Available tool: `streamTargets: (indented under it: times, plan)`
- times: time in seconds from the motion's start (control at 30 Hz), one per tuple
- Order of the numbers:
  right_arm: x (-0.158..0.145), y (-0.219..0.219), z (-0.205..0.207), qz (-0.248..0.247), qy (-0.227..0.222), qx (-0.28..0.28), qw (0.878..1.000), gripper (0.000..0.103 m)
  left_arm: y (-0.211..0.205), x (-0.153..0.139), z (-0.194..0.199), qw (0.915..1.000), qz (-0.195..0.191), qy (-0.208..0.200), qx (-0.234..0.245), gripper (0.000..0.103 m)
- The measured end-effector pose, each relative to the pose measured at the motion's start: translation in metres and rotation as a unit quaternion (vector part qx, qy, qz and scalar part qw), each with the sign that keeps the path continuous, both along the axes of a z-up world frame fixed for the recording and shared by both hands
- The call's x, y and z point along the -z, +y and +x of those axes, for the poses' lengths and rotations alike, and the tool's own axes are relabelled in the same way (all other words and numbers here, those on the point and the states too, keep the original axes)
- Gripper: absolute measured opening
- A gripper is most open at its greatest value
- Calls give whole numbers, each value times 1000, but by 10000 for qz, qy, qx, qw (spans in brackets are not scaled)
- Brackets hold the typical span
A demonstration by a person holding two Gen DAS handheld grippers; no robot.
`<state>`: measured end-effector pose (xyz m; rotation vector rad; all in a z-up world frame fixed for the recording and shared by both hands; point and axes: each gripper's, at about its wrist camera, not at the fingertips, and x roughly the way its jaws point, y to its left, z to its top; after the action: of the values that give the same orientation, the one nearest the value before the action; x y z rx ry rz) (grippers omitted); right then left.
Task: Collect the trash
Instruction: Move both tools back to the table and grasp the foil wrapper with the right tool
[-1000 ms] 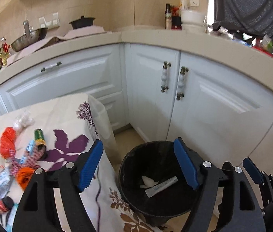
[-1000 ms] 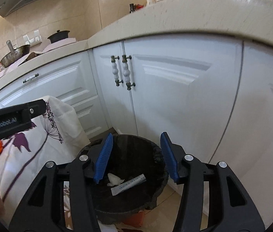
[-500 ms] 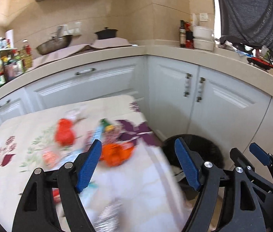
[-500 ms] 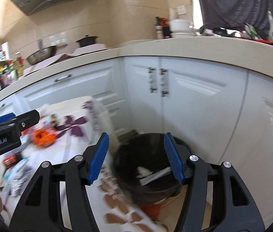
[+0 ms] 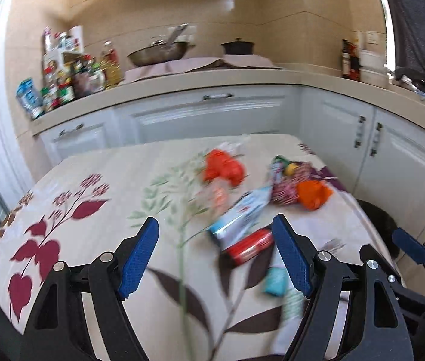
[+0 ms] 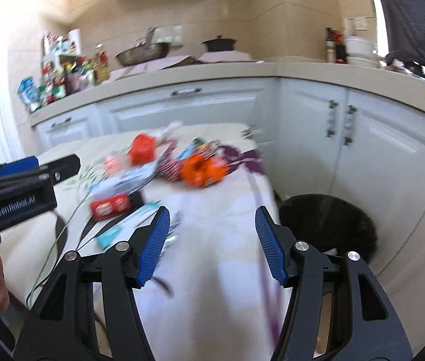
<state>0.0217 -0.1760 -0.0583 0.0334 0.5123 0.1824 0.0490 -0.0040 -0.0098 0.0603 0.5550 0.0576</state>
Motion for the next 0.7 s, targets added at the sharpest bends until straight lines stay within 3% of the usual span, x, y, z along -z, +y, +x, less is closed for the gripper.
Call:
streamTargets:
  times: [0.43,0.5,0.6,0.67,0.7]
  plan:
    - [21,32,6,-171,456,-234,9985,54,44,27,-13,9992,-45,200,-340,75]
    - [24,32,8,-176,524,-273,9981,41,44,29,-14,9992,-80,224,-320,75]
    - [25,33,9,-179,545,-310,9979,38,42,31,-15,9993,-94,241,-262,75]
    - [25,32,9,-164,545,-338,9978,23,38,32,-16,9994,-97,256,-223,75]
    - [25,32,9,-166,545,-350,9978,21,37,33,-16,9994,-100,269,-199,75]
